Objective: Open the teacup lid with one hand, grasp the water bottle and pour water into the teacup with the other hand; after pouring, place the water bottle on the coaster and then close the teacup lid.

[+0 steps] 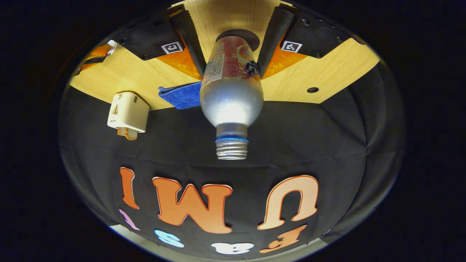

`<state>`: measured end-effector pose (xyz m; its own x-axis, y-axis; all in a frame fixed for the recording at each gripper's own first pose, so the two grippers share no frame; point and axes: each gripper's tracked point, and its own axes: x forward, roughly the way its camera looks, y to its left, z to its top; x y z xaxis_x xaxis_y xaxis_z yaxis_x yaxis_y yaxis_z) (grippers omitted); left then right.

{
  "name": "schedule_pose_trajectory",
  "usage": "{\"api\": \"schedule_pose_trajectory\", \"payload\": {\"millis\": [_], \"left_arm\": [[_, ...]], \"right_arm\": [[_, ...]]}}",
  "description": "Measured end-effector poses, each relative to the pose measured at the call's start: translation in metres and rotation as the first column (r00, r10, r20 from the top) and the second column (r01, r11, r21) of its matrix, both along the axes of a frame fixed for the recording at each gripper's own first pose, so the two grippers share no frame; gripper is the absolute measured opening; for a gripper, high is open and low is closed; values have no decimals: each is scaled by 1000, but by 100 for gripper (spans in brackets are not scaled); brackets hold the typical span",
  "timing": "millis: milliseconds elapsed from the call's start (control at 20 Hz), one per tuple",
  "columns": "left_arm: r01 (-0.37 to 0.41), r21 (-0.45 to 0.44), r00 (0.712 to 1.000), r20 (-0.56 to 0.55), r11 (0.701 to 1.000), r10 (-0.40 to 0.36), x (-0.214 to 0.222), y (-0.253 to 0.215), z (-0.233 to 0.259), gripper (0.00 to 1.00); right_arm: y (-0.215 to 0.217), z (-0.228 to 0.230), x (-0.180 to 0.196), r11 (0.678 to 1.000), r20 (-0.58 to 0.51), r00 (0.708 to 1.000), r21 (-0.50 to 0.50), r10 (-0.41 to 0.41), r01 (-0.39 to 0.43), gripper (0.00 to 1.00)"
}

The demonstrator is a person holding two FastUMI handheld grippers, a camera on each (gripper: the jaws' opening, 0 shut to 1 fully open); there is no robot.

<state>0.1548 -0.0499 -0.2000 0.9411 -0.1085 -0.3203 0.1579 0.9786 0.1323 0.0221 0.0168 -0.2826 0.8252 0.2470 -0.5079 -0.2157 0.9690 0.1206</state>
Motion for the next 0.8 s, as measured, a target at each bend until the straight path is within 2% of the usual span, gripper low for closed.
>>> {"api": "schedule_pose_trajectory", "payload": {"millis": [150,250,500,650,800], "left_arm": [[-5,-18,1000,-22,1000,5,5,3,-10,81],[18,-39,998,-54,999,-20,10,1,-20,81],[-6,-77,993,-122,997,-3,18,15,-42,83],[-3,-57,986,-169,998,-6,23,16,-61,82],[9,-65,984,-174,998,-21,24,15,-64,86]], "right_arm": [[-1,-1,2,1000,-6,1000,2,-1,1,23],[0,-4,1,1000,-32,999,27,-6,7,28],[-2,-3,-2,997,-54,998,74,-15,19,36],[0,5,-3,998,-41,999,66,4,-2,36],[-2,12,-2,998,-24,1000,56,6,-5,36]]}}
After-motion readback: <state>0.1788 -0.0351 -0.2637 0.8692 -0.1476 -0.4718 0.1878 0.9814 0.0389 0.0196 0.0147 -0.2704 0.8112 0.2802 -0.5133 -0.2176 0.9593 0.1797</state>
